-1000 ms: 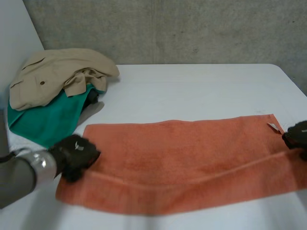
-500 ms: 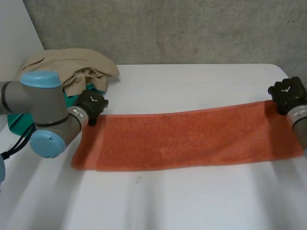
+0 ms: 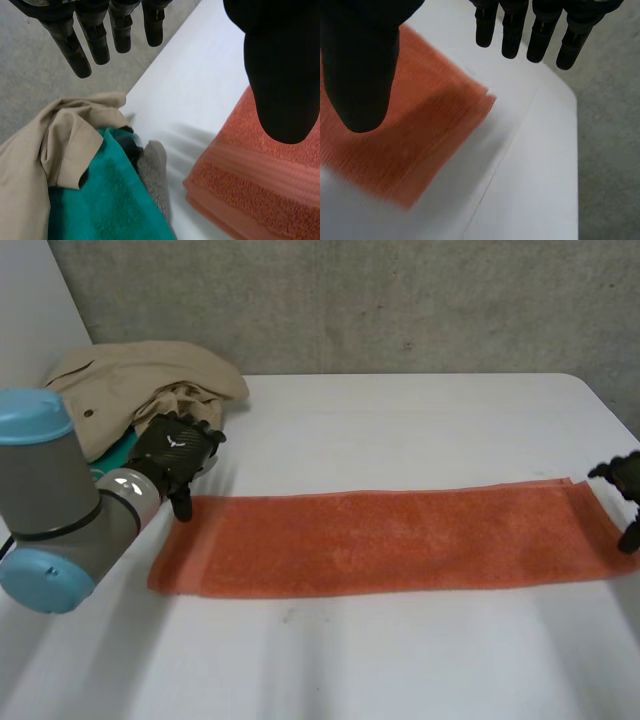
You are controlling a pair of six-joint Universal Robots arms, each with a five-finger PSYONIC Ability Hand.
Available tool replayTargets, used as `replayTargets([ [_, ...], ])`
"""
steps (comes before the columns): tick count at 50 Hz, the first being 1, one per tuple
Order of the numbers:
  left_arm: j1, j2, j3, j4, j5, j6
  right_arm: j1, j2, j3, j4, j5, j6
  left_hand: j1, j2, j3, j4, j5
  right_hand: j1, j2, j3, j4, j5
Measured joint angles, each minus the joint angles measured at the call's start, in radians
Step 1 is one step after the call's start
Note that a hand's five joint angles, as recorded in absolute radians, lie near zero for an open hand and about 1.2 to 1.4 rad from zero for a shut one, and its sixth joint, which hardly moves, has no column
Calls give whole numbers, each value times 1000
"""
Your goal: Fold the laundry.
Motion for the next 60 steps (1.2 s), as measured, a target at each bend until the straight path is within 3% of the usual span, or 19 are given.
replayTargets([
  [5, 2, 21, -46, 49, 29, -24, -42, 53, 38, -52, -26, -31, 0, 0, 0, 0, 0, 13, 12, 13, 13, 16],
  [7, 1, 21, -52, 57, 32, -34, -50, 80, 41, -79, -29, -30, 0, 0, 0, 0, 0, 141, 123, 126, 126, 126],
  [8, -1, 20, -56, 61, 32, -46, -57, 111, 40, -110, -29, -25, 0, 0, 0, 0, 0, 432, 423, 417, 414, 406],
  [9, -2, 20, -57, 62, 31, -51, -59, 123, 38, -123, -29, -22, 0, 0, 0, 0, 0, 588, 558, 545, 541, 526],
  [12, -7, 21, -57, 58, 28, -69, -67, 150, 29, -166, -14, -2, 0, 0, 0, 0, 0, 813, 843, 827, 825, 784],
  [19, -7, 56, -67, 39, 24, -95, -117, 101, 14, -318, 130, 52, 0, 0, 0, 0, 0, 813, 867, 872, 880, 809],
  [27, 15, 120, -105, 36, 36, -105, -129, 82, -69, -326, 202, -74, 0, 0, 0, 0, 0, 813, 867, 875, 881, 828],
  [32, 22, 139, -126, 37, 44, -113, -15, 55, -72, -310, 154, -126, 0, 0, 0, 0, 0, 813, 867, 875, 881, 831],
  [37, 23, 156, -152, 36, 47, -125, 261, -70, 38, -426, -17, -128, 0, 0, 0, 0, 0, 813, 867, 875, 882, 831],
  [39, 23, 160, -157, 36, 47, -128, 306, -87, 60, -452, -43, -125, 0, 0, 0, 0, 0, 813, 867, 875, 882, 833],
  [40, 22, 167, -166, 36, 47, -132, 424, -115, 111, -518, -102, -116, 0, 0, 0, 0, 0, 813, 867, 875, 882, 836],
  [45, 22, 181, -188, 38, 48, -142, 675, -93, 191, -610, -170, -99, 0, 0, 0, 0, 0, 813, 867, 875, 882, 836],
  [51, 16, 184, -211, 40, 50, -146, 888, 32, 206, -585, -130, -154, 0, 0, 0, 0, 0, 813, 867, 875, 882, 836],
  [53, 13, 182, -215, 41, 52, -146, 914, 56, 199, -559, -96, -173, 0, 0, 0, 0, 0, 647, 691, 700, 727, 681],
  [54, 10, 181, -217, 41, 53, -146, 928, 68, 193, -535, -57, -181, 0, 0, 0, 0, 0, 300, 337, 362, 371, 333],
  [56, 5, 181, -218, 41, 55, -146, 924, 55, 189, -514, -1, -154, 0, 0, 0, 0, 0, -27, -3, 23, 28, -18],
  [60, -6, 183, -214, 42, 58, -147, 863, -39, 199, -483, 74, 11, 0, 0, 0, 0, 0, -80, -103, -106, -105, -103],
])
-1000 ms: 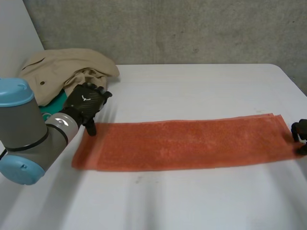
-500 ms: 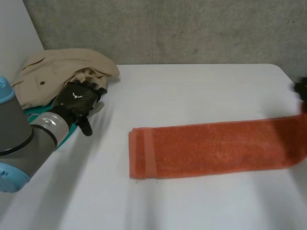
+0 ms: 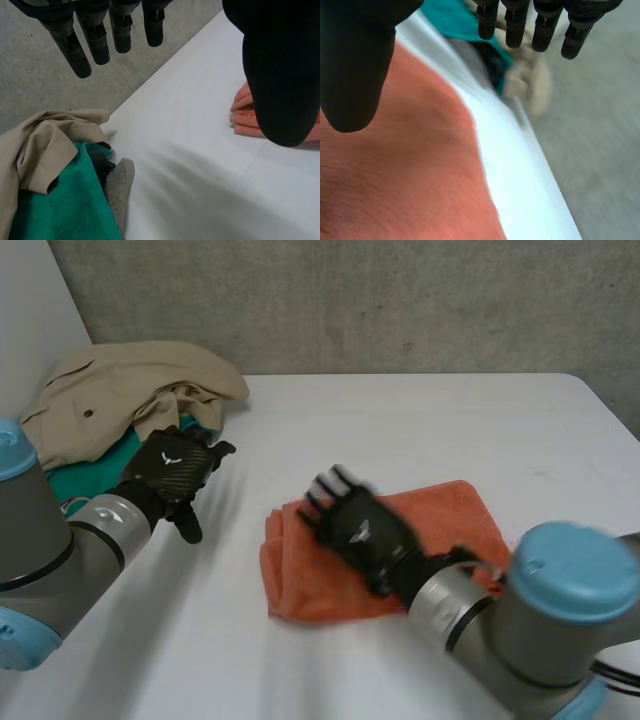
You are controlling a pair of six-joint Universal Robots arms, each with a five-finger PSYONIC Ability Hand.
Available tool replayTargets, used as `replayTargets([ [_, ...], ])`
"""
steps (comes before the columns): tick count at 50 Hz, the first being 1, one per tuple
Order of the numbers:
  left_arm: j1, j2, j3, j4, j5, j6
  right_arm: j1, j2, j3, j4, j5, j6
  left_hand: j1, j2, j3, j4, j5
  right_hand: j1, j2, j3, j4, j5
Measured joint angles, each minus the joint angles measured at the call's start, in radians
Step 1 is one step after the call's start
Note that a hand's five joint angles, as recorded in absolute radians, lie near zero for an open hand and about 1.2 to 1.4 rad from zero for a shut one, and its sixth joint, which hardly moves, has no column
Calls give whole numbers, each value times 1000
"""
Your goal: Fold the laundry.
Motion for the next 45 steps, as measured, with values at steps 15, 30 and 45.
replayTargets([
  [15, -38, -2, -5, 4, 0, -12, -472, -102, 78, 343, 26, 86, 0, 0, 0, 0, 0, 432, 444, 420, 415, 414],
  [30, -33, 51, -27, 2, -1, -28, -244, -167, -10, 181, 94, 155, 0, 0, 0, 0, 0, 907, 970, 979, 986, 964],
  [45, -15, 88, -52, 0, -2, -118, 131, 86, -77, 46, 23, 331, 0, 0, 0, 0, 0, 397, 431, 456, 477, 451],
])
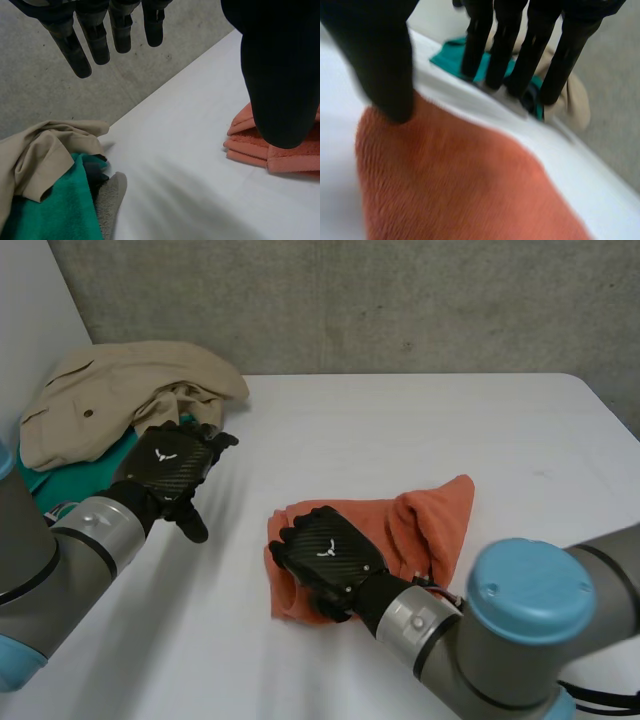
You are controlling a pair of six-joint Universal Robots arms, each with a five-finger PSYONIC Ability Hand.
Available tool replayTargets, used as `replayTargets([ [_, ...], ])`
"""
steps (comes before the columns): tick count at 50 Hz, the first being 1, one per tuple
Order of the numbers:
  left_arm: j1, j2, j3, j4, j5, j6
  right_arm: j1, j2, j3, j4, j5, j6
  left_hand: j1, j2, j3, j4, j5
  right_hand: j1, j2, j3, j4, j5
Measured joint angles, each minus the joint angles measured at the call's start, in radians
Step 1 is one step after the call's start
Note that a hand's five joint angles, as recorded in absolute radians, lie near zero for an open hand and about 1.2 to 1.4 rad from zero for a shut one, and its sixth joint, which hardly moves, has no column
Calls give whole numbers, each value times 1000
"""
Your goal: Fold the laundry.
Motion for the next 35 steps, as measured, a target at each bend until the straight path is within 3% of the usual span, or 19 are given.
replayTargets([
  [1, -4, -1, 2, 0, -1, -8, -2, 16, -22, 23, 34, 28, 0, 0, 0, 0, 0, -215, -220, -216, -234, -228],
  [4, -19, -3, 8, 1, -3, -24, -24, 21, -59, 64, 109, 99, 0, 0, 0, 0, 0, -378, -406, -424, -443, -448],
  [8, -47, -7, 18, 1, -7, -38, -73, -29, -72, 94, 167, 162, 0, 0, 0, 0, 0, -378, -412, -439, -459, -451],
  [13, -94, -11, 22, -4, -19, -47, -228, -183, -32, 190, 203, 182, 0, 0, 0, 0, 0, -375, -409, -433, -454, -442],
  [21, -109, -21, -3, 4, -24, -46, -479, -264, 88, 347, 121, -36, 0, 0, 0, 0, 0, -248, -281, -287, -311, -285],
  [31, -111, -53, -6, 11, -22, -45, -670, -196, 212, 238, 10, -197, 0, 0, 0, 0, 0, -165, -186, -202, -219, -199],
  [34, -113, -59, -5, 11, -22, -44, -696, -171, 222, 202, -9, -197, 0, 0, 0, 0, 0, 6, -13, -35, -58, -57],
  [35, -113, -60, -4, 11, -22, -44, -701, -163, 223, 195, -15, -196, 0, 0, 0, 0, 0, 206, 189, 145, 120, 128],
])
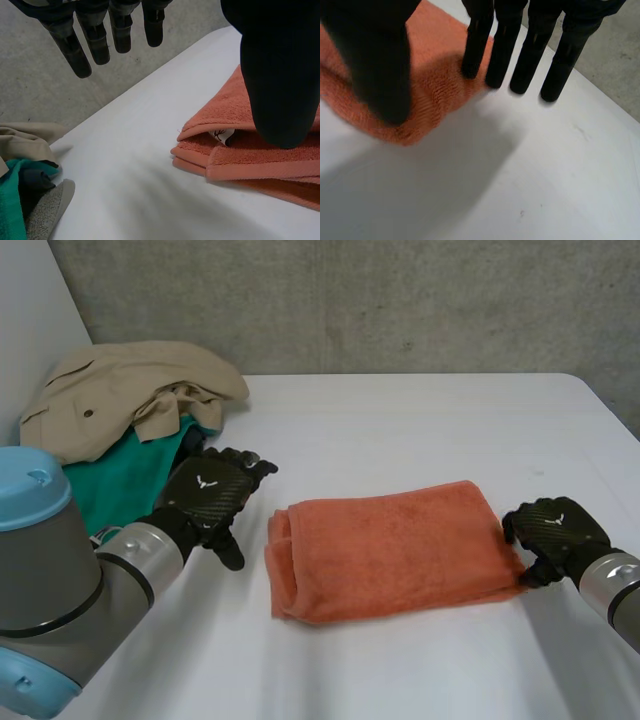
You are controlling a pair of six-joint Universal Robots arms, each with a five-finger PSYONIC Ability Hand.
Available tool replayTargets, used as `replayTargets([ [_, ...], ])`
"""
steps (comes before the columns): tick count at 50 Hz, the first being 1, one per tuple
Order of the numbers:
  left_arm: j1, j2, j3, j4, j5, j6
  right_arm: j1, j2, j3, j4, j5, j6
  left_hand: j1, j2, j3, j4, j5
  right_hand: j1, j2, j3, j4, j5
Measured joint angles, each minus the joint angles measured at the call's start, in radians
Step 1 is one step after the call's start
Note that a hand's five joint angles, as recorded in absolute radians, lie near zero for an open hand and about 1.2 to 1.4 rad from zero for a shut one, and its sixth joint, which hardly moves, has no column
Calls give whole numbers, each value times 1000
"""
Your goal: Fold the laundry.
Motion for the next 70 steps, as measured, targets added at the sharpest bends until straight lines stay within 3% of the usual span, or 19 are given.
replayTargets([
  [2, 0, -1, 1, 0, 0, 0, -8, 25, -4, -18, -14, 4, 0, 0, 0, 0, 0, 268, 277, 286, 287, 279],
  [5, 1, 0, 1, 0, -1, 1, -1, 47, -16, -31, -22, 16, 0, 0, 0, 0, 0, 303, 349, 373, 379, 344],
  [14, 18, 27, -11, -1, -3, 0, 143, 10, -84, -47, 15, 118, 0, 0, 0, 0, 0, 303, 349, 377, 388, 357],
  [17, 35, 50, -24, -1, 1, -3, 242, -49, -122, -47, 35, 178, 0, 0, 0, 0, 0, 303, 349, 377, 388, 357],
  [22, 57, 75, -37, -1, 6, -6, 401, -73, -157, -73, -12, 252, 0, 0, 0, 0, 0, 305, 349, 377, 388, 375],
  [29, 86, 90, -50, 0, 11, -16, 609, 43, -202, -138, -145, 323, 0, 0, 0, 0, 0, 306, 349, 377, 389, 383],
  [34, 100, 91, -58, 0, 13, -28, 691, 170, -275, -135, -134, 352, 0, 0, 0, 0, 0, 306, 349, 377, 389, 383],
  [37, 106, 90, -62, 0, 14, -34, 713, 224, -328, -119, -76, 367, 0, 0, 0, 0, 0, 251, 269, 293, 295, 301],
  [38, 109, 89, -63, 0, 16, -38, 718, 241, -355, -110, -34, 377, 0, 0, 0, 0, 0, 12, 14, 46, 49, 51],
  [39, 110, 88, -64, 0, 16, -39, 718, 243, -361, -107, -23, 380, 0, 0, 0, 0, 0, -74, -72, -36, -34, -36],
  [41, 111, 87, -65, 0, 19, -45, 715, 242, -393, -88, 57, 399, 0, 0, 0, 0, 0, -479, -479, -434, -433, -436],
  [43, 110, 87, -65, 0, 21, -47, 706, 225, -400, -76, 106, 408, 0, 0, 0, 0, 0, -554, -558, -525, -518, -531],
  [49, 103, 89, -68, 0, 23, -50, 598, 65, -345, 14, 281, 385, 0, 0, 0, 0, 0, -554, -561, -537, -536, -529],
  [53, 100, 88, -70, 1, 26, -50, 505, -7, -273, 82, 295, 305, 0, 0, 0, 0, 0, -514, -506, -482, -485, -467],
  [59, 95, 76, -72, 6, 33, -50, 238, -72, -64, 116, 175, 85, 0, 0, 0, 0, 0, -407, -432, -391, -388, -369],
  [67, 72, 47, -68, 23, 35, -46, 36, -6, 42, -63, -32, 33, 0, 0, 0, 0, 0, -184, -186, -168, -168, -160],
  [70, 62, 43, -65, 27, 33, -43, 14, 47, 26, -96, -86, 47, 0, 0, 0, 0, 0, 138, 141, 156, 157, 151],
])
